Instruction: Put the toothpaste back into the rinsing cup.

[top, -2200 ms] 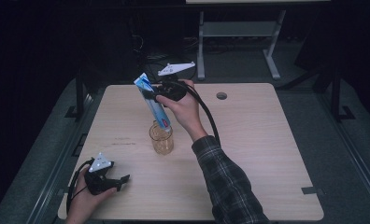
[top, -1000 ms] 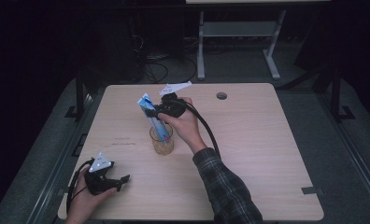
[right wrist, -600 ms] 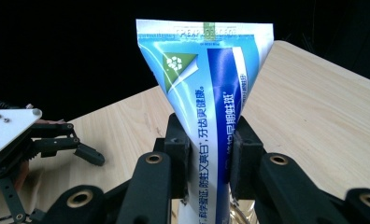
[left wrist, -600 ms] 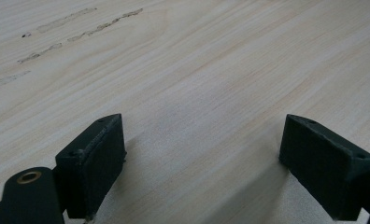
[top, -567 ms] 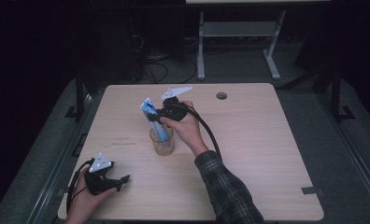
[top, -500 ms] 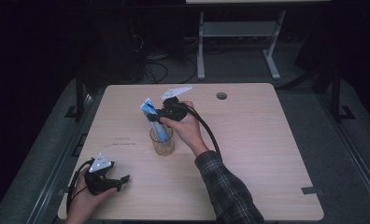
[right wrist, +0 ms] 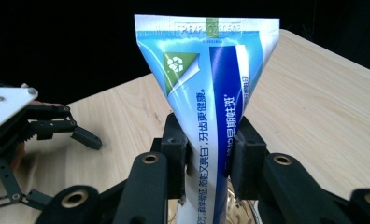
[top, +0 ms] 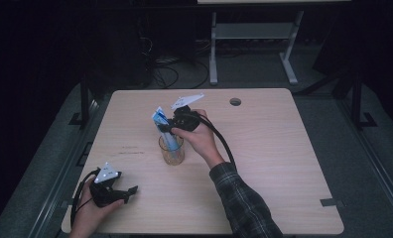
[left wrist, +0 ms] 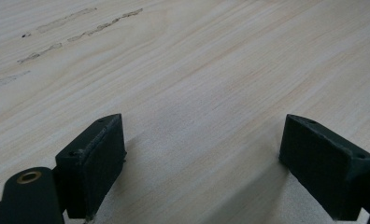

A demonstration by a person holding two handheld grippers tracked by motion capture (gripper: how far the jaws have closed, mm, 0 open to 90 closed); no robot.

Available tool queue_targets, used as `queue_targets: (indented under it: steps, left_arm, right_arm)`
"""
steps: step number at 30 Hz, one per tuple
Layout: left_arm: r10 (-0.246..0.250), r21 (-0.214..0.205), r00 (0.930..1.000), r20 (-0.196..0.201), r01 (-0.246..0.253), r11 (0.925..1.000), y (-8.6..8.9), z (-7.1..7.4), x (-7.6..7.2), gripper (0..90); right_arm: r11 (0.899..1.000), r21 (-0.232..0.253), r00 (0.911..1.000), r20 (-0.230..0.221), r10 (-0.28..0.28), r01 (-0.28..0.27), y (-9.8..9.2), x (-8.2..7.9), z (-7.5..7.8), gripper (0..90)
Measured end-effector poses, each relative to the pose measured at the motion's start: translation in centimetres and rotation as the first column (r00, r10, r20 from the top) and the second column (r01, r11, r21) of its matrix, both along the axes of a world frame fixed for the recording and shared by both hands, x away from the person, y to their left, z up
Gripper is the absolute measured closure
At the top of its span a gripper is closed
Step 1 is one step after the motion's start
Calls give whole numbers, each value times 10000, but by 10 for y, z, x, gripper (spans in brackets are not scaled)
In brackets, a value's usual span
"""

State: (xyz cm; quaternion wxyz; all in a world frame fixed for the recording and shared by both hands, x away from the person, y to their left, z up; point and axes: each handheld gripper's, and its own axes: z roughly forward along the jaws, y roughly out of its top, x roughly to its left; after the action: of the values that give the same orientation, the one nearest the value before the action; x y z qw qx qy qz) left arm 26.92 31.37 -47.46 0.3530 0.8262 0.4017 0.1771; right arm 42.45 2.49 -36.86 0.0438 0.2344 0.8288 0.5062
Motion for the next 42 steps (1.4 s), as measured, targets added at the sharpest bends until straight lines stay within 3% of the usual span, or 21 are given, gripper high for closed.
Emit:
queue_targets:
  steps: [5, 9, 22, 36, 42]
  left_arm:
    - [6, -6, 10000, -8, -6, 10000, 0, 0, 0, 133]
    - [1, 1, 10000, 1, -1, 10000, 0, 0, 0, 133]
    - [24, 8, 10000, 2, -24, 10000, 0, 0, 0, 133]
    - [33, -12, 10000, -12, -33, 10000, -1, 0, 0, 133]
    - [27, -1, 10000, -3, -27, 10000, 0, 0, 0, 133]
  right_arm:
    - [9995, -167, 9996, -42, -281, 281, -5, 0, 0, 482]
    - [9989, 6, 9989, 64, -468, 468, -13, -3, 1, 413]
    - [9970, 35, 9967, 258, -771, 770, -52, -12, 13, 339]
    - [9916, 180, 9913, 288, -1286, 1282, -97, -30, 4, 298]
    - [9866, -146, 9862, 364, -1617, 1623, -115, -42, -4, 284]
